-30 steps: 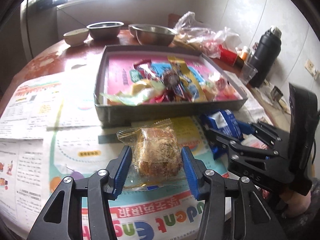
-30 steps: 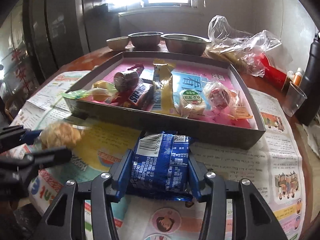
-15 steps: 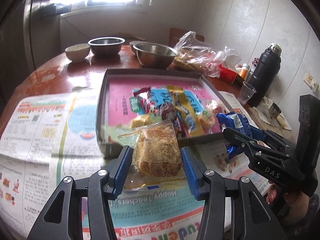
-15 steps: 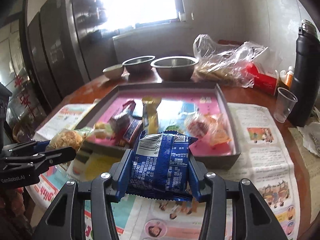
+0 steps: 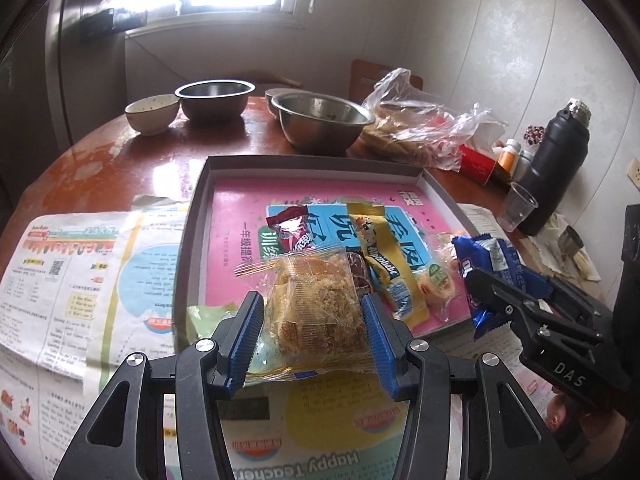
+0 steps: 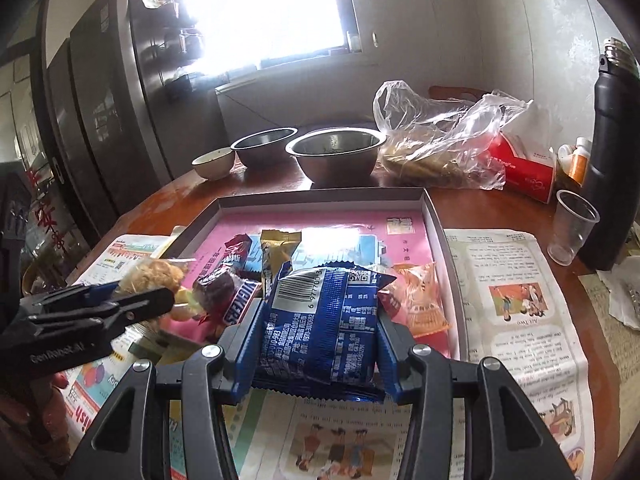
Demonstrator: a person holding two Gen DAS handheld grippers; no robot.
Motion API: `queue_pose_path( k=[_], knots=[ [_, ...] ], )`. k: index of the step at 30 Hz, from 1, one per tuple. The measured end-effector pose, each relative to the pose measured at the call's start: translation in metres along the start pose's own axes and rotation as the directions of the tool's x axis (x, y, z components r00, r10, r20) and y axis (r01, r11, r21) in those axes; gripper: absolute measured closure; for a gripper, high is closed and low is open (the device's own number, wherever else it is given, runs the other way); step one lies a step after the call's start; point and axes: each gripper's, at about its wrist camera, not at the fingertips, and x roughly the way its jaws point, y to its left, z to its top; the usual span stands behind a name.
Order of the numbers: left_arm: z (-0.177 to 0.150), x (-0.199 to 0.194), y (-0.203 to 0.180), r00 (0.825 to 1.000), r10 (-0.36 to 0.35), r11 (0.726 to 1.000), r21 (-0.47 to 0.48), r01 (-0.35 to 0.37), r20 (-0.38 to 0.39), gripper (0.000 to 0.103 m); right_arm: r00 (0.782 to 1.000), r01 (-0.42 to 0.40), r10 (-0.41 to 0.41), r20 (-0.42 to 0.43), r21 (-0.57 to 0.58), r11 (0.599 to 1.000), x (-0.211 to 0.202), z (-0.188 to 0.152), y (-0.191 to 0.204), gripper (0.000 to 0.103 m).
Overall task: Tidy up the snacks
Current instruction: 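Carry the bread-pastry bag and blue biscuit pack over the gray tray with both tools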
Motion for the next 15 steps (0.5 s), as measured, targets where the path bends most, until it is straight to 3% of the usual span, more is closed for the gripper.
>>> queue_pose_path(
  k=[15],
  knots=[
    [0.006,0.022,-0.007,1.0,0.01,1.0,0.022,-0.01,-0.018,0.05,1.0,-0.019,0.019,-0.017,-0.004,1.0,0.029,0.01,0.004,0.053]
  ],
)
